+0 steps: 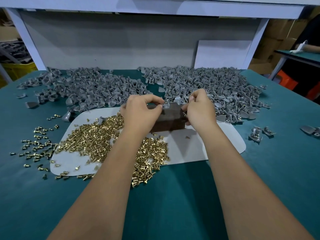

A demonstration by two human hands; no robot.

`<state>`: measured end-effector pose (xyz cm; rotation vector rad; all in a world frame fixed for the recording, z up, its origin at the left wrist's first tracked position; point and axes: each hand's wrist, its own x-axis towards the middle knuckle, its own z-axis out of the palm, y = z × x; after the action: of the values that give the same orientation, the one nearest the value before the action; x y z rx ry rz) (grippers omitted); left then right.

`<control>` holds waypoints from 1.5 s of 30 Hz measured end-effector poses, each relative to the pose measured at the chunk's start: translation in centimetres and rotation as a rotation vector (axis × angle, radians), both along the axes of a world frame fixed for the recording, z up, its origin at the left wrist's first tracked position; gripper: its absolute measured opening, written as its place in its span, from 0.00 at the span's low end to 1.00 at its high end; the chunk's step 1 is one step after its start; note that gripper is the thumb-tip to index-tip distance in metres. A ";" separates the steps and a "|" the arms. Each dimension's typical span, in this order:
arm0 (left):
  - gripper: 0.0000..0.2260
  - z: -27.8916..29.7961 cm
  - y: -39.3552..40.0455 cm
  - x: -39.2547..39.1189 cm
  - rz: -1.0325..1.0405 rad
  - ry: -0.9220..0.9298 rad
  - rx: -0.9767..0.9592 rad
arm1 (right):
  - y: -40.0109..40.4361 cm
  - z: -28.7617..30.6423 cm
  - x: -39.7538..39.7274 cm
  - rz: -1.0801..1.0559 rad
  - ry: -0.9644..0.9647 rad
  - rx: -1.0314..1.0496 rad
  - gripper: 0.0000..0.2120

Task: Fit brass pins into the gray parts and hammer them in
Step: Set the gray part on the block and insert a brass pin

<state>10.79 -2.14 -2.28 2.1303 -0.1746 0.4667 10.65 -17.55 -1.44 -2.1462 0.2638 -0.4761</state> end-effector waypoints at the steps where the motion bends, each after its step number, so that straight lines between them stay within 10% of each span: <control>1: 0.11 -0.2 -0.2 -0.1 0.008 -0.029 0.086 | -0.1 0.0 0.0 0.016 0.034 -0.010 0.06; 9: 0.09 -0.6 0.3 0.1 -0.019 -0.075 0.146 | -0.8 0.2 -0.2 0.006 0.055 -0.207 0.07; 17: 0.13 -0.2 0.5 0.0 -0.089 -0.028 0.076 | -1.4 0.9 -0.1 -0.105 -0.248 0.017 0.05; 27: 0.10 0.0 1.2 0.2 -0.222 0.002 -0.090 | 2.3 0.6 -0.4 0.186 -0.192 -0.150 0.07; 45: 0.09 -0.1 1.3 0.9 -0.192 -0.010 -0.235 | 2.6 0.2 -0.8 0.360 -0.299 0.235 0.06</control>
<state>11.66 -0.85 -2.37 1.8605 -0.3118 0.3663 9.86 -14.98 -1.19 -1.8113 -0.2225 -0.5178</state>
